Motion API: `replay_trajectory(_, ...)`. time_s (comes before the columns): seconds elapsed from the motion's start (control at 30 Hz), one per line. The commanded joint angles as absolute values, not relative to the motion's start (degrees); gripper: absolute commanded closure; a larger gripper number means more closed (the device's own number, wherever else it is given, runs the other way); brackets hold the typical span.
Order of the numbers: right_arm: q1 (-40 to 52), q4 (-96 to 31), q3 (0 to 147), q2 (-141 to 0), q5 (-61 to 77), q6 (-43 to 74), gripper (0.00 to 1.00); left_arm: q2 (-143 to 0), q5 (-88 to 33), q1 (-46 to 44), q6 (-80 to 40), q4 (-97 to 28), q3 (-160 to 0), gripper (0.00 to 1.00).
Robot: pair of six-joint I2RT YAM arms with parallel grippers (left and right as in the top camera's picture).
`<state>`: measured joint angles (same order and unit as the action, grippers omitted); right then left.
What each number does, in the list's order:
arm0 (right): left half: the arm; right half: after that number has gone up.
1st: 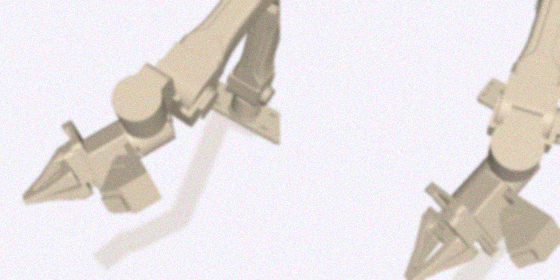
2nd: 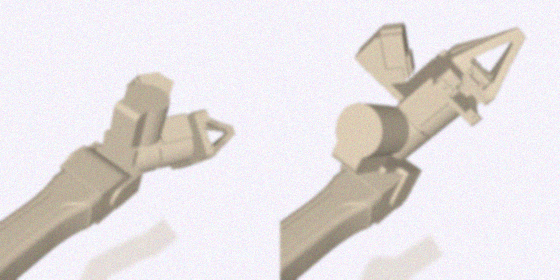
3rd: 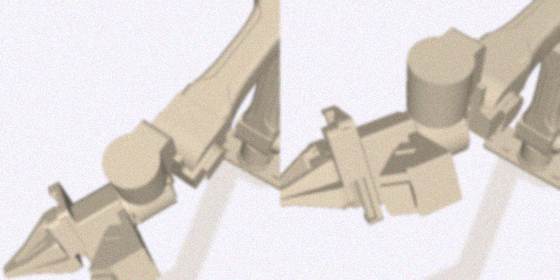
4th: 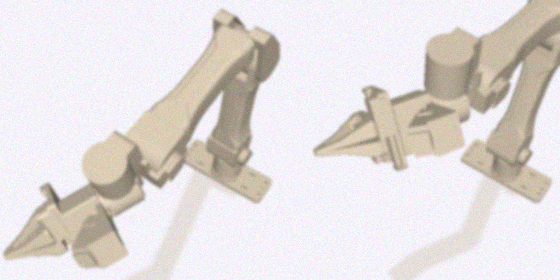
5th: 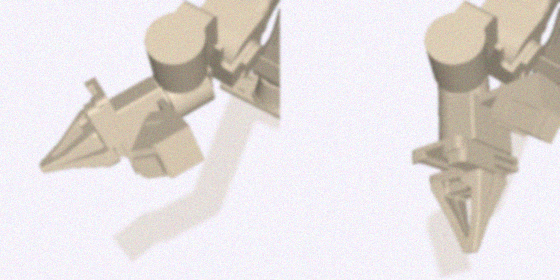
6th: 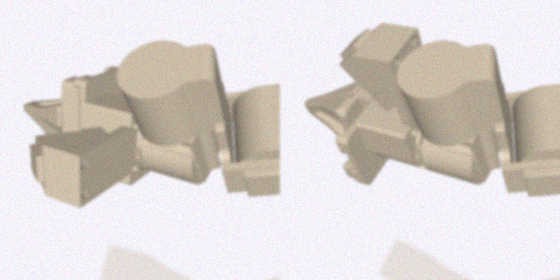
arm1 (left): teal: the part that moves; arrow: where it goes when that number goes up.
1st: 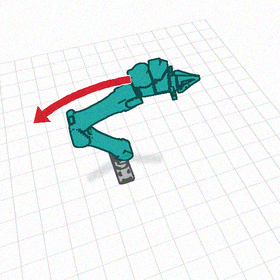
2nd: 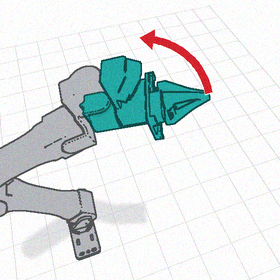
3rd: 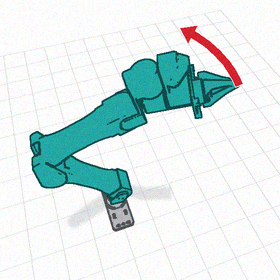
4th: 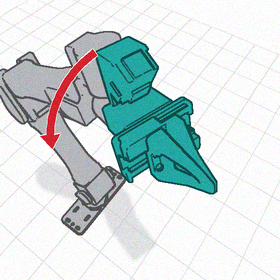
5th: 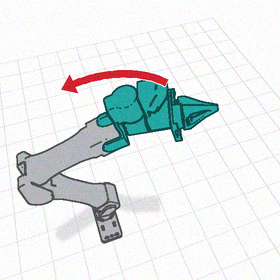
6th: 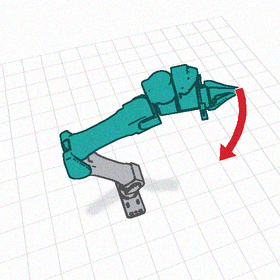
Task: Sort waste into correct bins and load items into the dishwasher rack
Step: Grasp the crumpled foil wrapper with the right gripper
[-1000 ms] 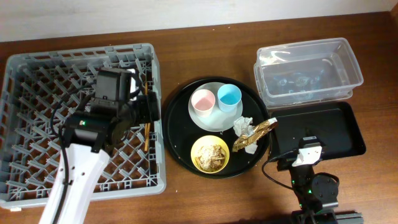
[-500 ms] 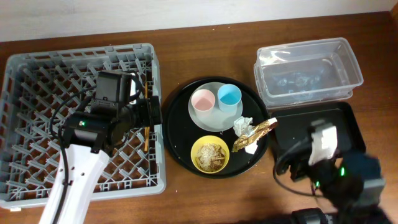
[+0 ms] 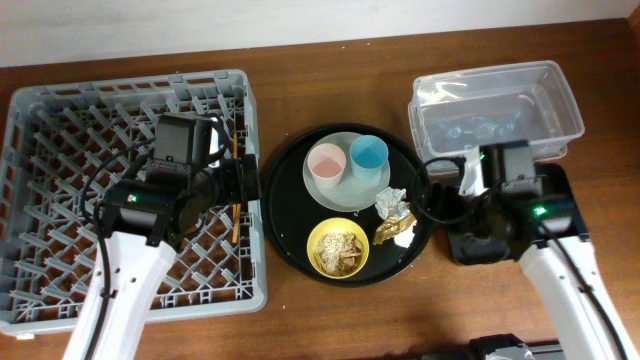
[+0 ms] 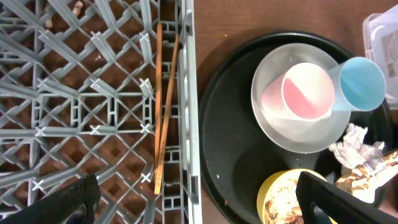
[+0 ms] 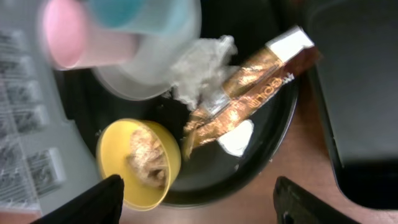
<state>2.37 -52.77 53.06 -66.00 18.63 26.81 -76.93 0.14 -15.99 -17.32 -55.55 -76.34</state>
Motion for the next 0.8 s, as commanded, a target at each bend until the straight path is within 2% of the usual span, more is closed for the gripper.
replay_trajectory(0.0,2.2,-45.1,43.9,-66.0,15.7,37.1,0.23,-76.6,-0.3,-16.0,-17.3,-55.4,-76.8,0.01)
replay_trajectory(0.1,2.2,-31.3,34.1,-66.0,15.8,43.0,0.26,-76.6,-0.3,-16.0,-17.3,-55.4,-76.8,0.01)
replay_trajectory(0.23,2.2,-16.6,28.0,-66.0,15.8,43.2,0.43,-76.6,-0.2,-16.0,-17.3,-55.4,-76.8,0.01)
replay_trajectory(0.53,2.3,-14.7,27.9,-72.1,15.8,43.2,0.44,-76.6,-0.2,-16.0,-17.3,-55.4,-76.8,0.01)
replay_trajectory(0.57,2.3,-13.7,27.9,-73.2,16.1,43.2,0.47,-76.6,-0.2,-16.0,-17.3,-55.4,-76.8,0.01)
replay_trajectory(0.63,2.3,-11.4,27.9,-73.5,18.0,43.2,0.66,-76.6,-0.2,-16.0,-17.3,-55.4,-76.8,0.01)
replay_trajectory(0.7,2.3,-10.4,28.2,-72.5,19.0,43.2,0.79,-76.6,-0.2,-16.0,-17.3,-55.4,-76.8,0.01)
replay_trajectory(0.73,2.3,-10.5,28.4,-71.4,19.0,43.2,0.9,-76.6,-0.2,-16.0,-17.3,-55.4,-76.8,0.01)
replay_trajectory(0.77,2.3,-10.5,28.4,-69.5,19.0,43.2,0.96,-76.6,-0.2,-16.0,-17.3,-55.4,-76.8,0.01)
